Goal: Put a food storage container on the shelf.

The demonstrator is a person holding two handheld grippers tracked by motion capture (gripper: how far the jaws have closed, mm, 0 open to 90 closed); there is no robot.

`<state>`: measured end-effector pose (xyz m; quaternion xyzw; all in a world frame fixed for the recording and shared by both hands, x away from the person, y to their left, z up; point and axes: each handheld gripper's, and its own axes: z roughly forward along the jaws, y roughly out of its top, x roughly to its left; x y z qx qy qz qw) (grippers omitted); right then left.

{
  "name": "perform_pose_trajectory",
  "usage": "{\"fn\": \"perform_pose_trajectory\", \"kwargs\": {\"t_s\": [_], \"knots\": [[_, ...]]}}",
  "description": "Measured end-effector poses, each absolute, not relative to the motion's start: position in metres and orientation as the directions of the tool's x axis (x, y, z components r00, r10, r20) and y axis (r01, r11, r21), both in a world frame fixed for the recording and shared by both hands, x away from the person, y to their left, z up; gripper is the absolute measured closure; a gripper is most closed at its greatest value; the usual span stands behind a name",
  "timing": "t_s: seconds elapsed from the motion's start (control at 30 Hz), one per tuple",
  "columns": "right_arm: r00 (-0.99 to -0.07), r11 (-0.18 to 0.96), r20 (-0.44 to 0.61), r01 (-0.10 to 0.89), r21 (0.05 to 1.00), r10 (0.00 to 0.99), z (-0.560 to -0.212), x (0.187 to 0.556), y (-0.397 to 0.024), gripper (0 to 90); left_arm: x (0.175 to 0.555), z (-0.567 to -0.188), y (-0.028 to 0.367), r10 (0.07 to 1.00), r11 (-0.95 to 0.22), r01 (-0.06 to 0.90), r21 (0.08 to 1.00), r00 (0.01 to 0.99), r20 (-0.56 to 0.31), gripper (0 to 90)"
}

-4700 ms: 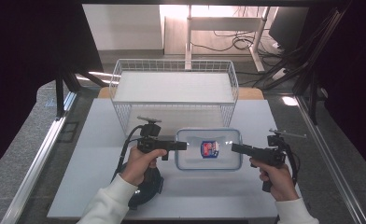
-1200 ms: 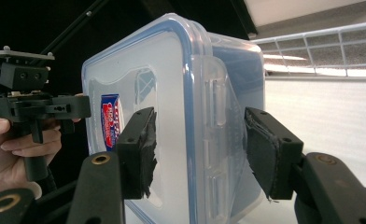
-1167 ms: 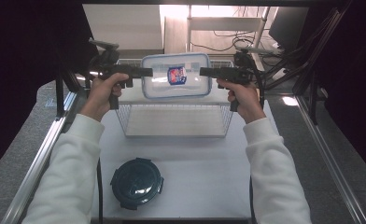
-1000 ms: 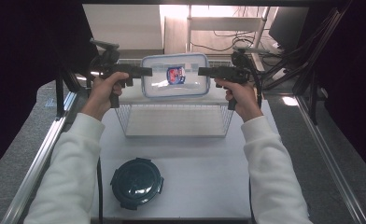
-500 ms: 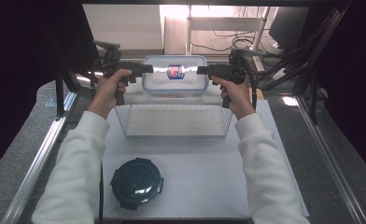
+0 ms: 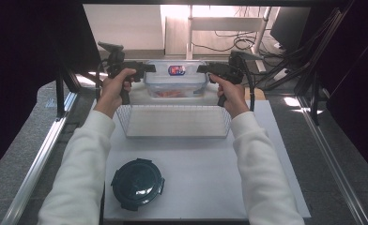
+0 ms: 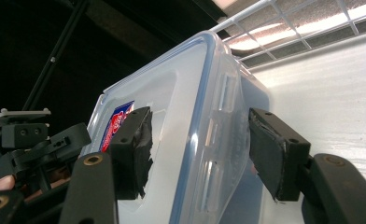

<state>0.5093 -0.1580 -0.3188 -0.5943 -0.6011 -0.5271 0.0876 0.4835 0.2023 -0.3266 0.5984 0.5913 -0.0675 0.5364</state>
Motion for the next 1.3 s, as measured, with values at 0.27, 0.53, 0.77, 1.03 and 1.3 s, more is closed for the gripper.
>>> {"fn": "perform_pose_trajectory", "kwargs": {"t_s": [0.27,0.53,0.77,1.03,1.3], "knots": [[-0.347,-0.221,0.651,0.747,0.627,0.676,-0.315,0.499,-0.15,24.1,0.471,-0.32,0.195,0.725,0.265,0.706,0.656,0.303,-0.618,31.6],[-0.442,-0.077,0.412,0.602,0.795,0.797,-0.304,0.457,-0.146,12.3,0.426,-0.301,0.192,0.789,0.146,0.596,0.79,0.412,-0.457,22.7],[-0.541,0.055,0.309,0.554,0.831,0.782,-0.311,0.421,-0.169,12.5,0.374,-0.317,0.2,0.798,0.026,0.579,0.815,0.479,-0.366,26.4],[-0.637,0.146,0.235,0.486,0.862,0.734,-0.327,0.373,-0.195,14.0,0.32,-0.366,0.202,0.816,-0.094,0.572,0.815,0.514,-0.266,29.4],[-0.669,0.186,0.201,0.459,0.869,0.715,-0.355,0.333,-0.216,19.1,0.282,-0.401,0.212,0.812,-0.147,0.588,0.795,0.531,-0.243,29.9]]}}
